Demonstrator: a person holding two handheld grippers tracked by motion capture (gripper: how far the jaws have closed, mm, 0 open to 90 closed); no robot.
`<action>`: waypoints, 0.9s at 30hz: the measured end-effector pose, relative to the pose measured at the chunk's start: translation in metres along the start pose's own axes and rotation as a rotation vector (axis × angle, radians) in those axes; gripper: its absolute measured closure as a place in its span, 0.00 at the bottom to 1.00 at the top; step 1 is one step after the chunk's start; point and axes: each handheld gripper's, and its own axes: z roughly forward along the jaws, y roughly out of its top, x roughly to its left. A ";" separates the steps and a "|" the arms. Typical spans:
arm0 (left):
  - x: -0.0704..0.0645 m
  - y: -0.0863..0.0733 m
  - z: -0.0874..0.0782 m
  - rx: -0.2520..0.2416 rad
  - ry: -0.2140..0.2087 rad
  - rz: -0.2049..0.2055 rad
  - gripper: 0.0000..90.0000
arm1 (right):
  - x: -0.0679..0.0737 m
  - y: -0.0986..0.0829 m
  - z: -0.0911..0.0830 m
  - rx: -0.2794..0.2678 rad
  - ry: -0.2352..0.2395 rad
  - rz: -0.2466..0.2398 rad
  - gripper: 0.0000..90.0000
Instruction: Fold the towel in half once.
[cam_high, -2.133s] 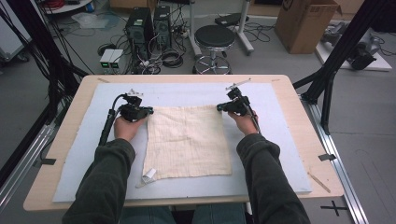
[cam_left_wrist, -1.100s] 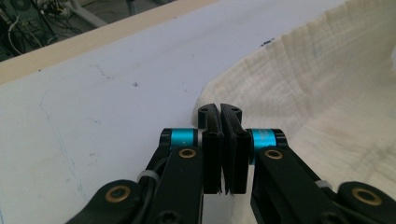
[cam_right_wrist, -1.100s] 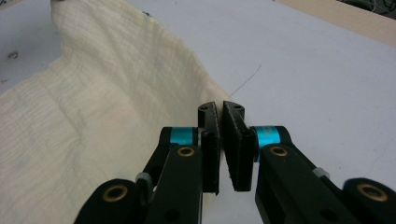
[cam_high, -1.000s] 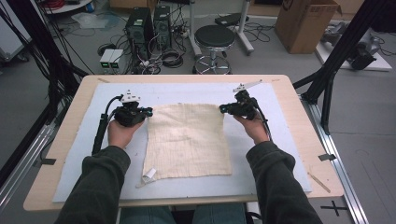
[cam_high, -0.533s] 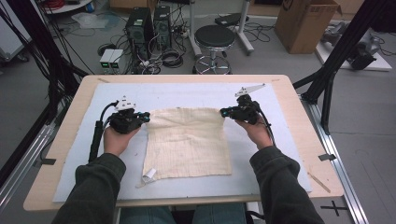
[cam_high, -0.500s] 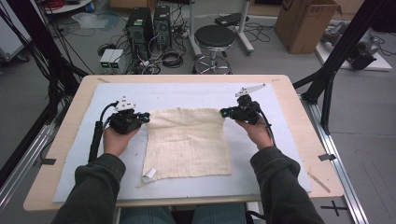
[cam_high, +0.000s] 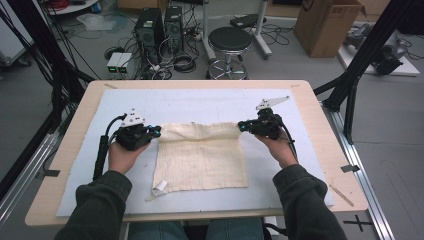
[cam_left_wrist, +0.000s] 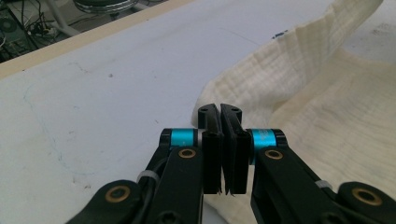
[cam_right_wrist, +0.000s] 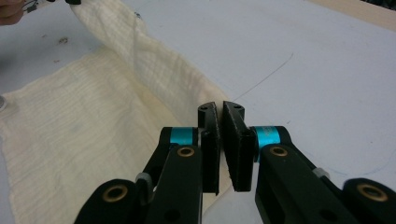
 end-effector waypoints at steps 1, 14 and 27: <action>-0.002 0.000 -0.001 -0.002 -0.003 0.005 0.96 | 0.001 -0.001 -0.001 0.000 0.004 -0.001 0.95; -0.015 -0.004 -0.016 -0.002 -0.011 0.048 0.96 | 0.017 -0.001 -0.013 -0.008 0.024 -0.025 0.95; -0.020 -0.023 -0.026 -0.020 -0.024 0.027 0.96 | 0.025 -0.018 -0.013 -0.006 0.044 -0.019 0.95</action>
